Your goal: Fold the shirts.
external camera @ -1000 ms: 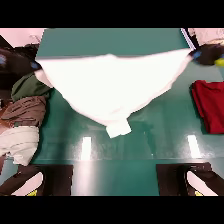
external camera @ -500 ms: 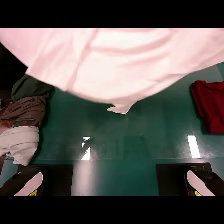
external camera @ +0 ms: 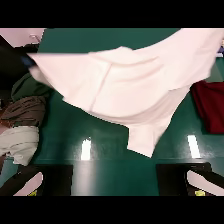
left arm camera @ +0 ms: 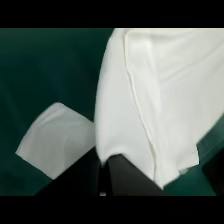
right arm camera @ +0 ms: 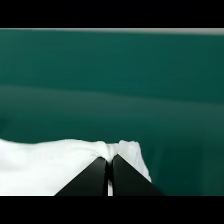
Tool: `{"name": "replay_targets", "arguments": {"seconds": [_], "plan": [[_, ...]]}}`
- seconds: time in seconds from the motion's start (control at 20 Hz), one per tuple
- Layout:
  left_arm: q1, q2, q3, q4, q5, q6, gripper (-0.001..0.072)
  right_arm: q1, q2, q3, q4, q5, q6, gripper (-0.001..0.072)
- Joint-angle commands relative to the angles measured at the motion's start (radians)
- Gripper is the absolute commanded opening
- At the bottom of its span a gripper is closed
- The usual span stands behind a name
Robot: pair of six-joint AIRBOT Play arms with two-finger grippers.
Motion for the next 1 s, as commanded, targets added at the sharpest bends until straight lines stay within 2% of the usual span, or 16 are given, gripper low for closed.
{"name": "replay_targets", "arguments": {"seconds": [0.0,0.15,0.3,0.45,0.5,0.55,0.6,0.65,0.75,0.85,0.95], "plan": [[0.001,-0.038,-0.373,0.037,0.089,0.041,0.0021,0.003,-0.162,-0.137,0.001,0.098,0.026,0.0015],[0.001,-0.146,-0.533,0.036,0.271,0.072,0.0022,0.031,-0.277,-0.245,0.0,0.0,0.025,0.0015],[0.001,-0.296,-0.481,0.03,0.432,0.074,0.0021,0.061,-0.351,-0.288,0.002,-0.156,0.026,0.0016],[0.001,-0.442,-0.352,0.029,0.523,0.064,0.0023,0.081,-0.394,-0.287,0.002,-0.255,0.028,0.0021],[0.001,-0.476,-0.305,0.029,0.539,0.059,0.0025,0.08,-0.398,-0.287,0.003,-0.274,0.028,0.0074],[0.001,-0.502,-0.259,0.03,0.549,0.045,0.0176,0.08,-0.398,-0.287,0.003,-0.285,0.028,0.036],[0.002,-0.52,-0.212,0.039,0.552,0.039,0.0454,0.076,-0.397,-0.282,0.003,-0.279,0.028,0.0533],[0.002,-0.528,-0.171,0.063,0.538,0.04,0.0501,0.065,-0.397,-0.266,0.003,-0.245,0.028,0.0529],[0.004,-0.527,-0.103,0.153,0.45,0.04,0.0501,0.04,-0.385,-0.238,0.003,-0.137,0.016,0.0524],[0.018,-0.527,-0.077,0.232,0.294,0.047,0.0501,0.026,-0.353,-0.237,0.003,-0.014,-0.025,0.0438],[0.024,-0.528,-0.106,0.304,0.185,0.064,0.0502,0.016,-0.305,-0.262,0.004,0.078,-0.058,0.0437]]}}
